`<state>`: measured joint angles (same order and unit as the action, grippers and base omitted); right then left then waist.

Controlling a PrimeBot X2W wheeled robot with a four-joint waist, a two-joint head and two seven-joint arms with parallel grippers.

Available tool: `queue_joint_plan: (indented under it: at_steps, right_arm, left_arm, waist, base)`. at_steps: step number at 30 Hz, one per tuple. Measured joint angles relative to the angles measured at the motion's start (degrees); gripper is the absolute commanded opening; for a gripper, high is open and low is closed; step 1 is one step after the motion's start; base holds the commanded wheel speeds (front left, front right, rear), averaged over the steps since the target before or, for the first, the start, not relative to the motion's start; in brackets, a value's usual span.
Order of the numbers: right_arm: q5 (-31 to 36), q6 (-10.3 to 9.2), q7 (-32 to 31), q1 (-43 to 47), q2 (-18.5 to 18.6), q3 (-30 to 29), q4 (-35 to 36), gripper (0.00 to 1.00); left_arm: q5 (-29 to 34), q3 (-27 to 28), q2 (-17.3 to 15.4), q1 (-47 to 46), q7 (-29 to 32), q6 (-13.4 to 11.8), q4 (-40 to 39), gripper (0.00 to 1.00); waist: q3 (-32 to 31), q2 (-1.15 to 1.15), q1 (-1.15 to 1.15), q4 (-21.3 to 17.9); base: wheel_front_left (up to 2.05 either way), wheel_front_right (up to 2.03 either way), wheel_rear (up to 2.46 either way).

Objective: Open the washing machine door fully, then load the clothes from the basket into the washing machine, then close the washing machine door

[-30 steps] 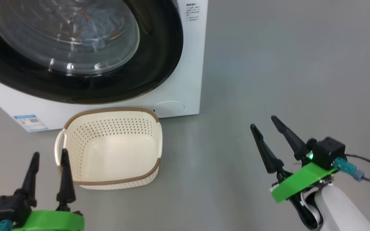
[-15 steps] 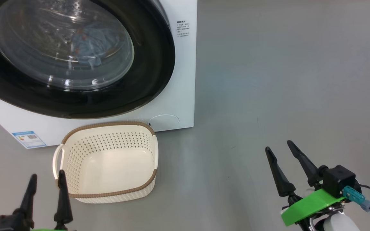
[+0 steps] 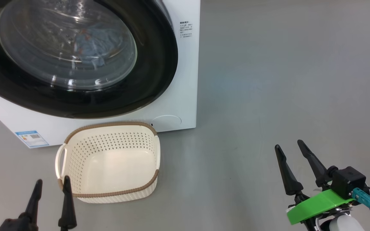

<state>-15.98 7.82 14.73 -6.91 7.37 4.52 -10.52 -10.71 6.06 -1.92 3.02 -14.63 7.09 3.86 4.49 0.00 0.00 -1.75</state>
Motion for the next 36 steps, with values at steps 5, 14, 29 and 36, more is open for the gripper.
queue_joint_plan:
  at_steps: [5,14,29,36]
  right_arm:
    - [0.3,0.0,0.0,0.2,-0.2,-0.1,-0.2,1.0]
    - [1.8,0.0,0.0,0.2,-0.1,-0.7,-1.3,1.0]
    - [1.8,0.02,0.0,0.7,-0.5,0.3,-4.3,0.0]
    - [-1.7,0.02,-0.8,2.2,-0.7,0.2,-5.3,0.0]
  left_arm:
    - [0.0,-0.1,0.0,0.7,0.0,0.2,0.3,1.0]
    - [0.0,-0.6,0.0,0.9,0.0,0.2,0.3,1.0]
    - [-0.1,-1.2,0.9,1.9,0.1,0.2,2.5,0.0]
    - [-3.5,-1.5,1.3,2.1,1.1,0.2,3.7,0.0]
  waist:
    - [-0.7,0.0,0.0,0.1]
    - [-1.1,0.0,0.0,0.5]
    - [-1.7,0.0,0.0,1.1]
    - [-2.0,0.0,0.03,1.1]
  base:
    - [0.0,0.0,0.0]
    - [0.0,0.0,0.0]
    - [0.0,0.0,0.0]
    - [0.0,0.0,0.0]
